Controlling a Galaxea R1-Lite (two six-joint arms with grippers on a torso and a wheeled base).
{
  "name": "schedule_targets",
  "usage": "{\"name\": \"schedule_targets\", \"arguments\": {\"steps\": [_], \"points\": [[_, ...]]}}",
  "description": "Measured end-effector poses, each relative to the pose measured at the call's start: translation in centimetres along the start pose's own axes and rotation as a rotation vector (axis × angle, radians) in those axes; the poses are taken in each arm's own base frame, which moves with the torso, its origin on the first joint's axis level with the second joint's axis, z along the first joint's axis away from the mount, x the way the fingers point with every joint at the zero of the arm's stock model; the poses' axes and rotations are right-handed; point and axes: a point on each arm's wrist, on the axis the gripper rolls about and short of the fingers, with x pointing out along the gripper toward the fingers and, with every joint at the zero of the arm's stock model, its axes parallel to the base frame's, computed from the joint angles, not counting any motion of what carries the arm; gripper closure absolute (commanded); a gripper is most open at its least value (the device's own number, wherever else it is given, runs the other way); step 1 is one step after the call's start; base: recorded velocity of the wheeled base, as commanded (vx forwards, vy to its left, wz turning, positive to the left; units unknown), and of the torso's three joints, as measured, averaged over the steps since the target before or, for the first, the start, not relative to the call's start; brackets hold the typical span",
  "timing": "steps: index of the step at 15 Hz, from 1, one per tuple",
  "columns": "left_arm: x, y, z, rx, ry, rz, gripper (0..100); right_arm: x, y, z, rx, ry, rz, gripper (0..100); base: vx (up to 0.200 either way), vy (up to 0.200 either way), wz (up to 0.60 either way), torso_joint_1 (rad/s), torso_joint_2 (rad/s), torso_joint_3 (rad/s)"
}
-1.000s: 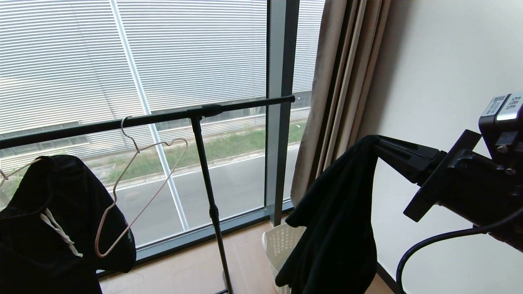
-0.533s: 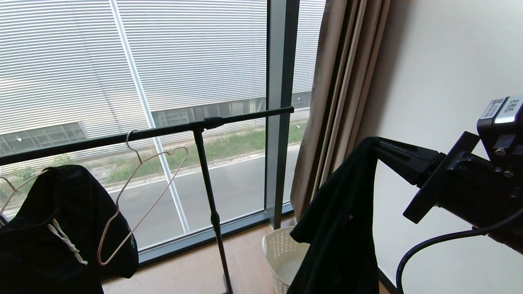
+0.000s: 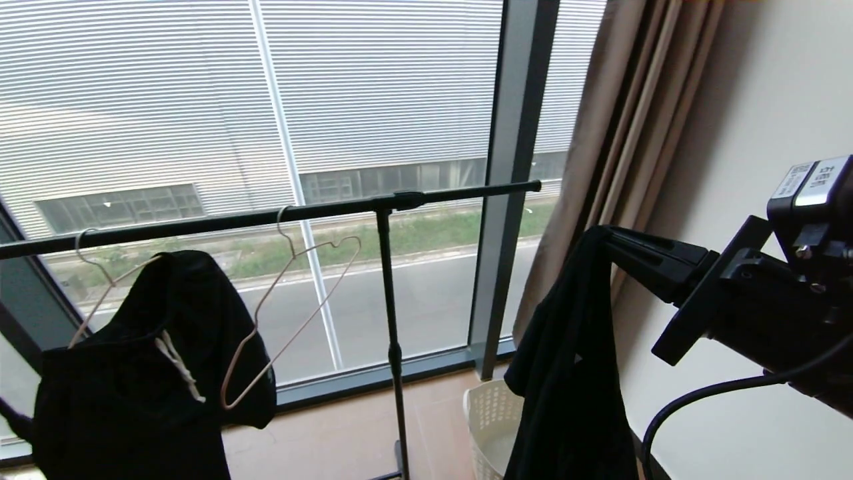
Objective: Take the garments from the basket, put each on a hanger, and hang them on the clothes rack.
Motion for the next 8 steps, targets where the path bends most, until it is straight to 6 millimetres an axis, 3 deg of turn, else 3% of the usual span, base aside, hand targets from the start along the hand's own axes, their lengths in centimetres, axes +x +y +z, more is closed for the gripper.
{"name": "schedule_targets", "arguments": {"steps": [3, 6, 8], "points": [[0.0, 0.0, 0.01, 0.0, 0.0, 0.0, 0, 0.0, 0.03, -0.09, 0.0, 0.002, 0.006, 100, 0.0, 0.0, 0.6, 0.004, 0.0, -0.001], [0.0, 0.0, 0.01, 0.0, 0.0, 0.0, 0, -0.02, 0.09, -0.1, 0.0, -0.004, 0.021, 100, 0.0, 0.0, 0.0, 0.0, 0.0, 0.0], [0.0, 0.0, 0.01, -0.001, 0.0, -0.002, 0, -0.01, 0.09, -0.12, 0.0, -0.004, 0.022, 100, 0.0, 0.2, 0.0, 0.007, 0.0, 0.002]]}}
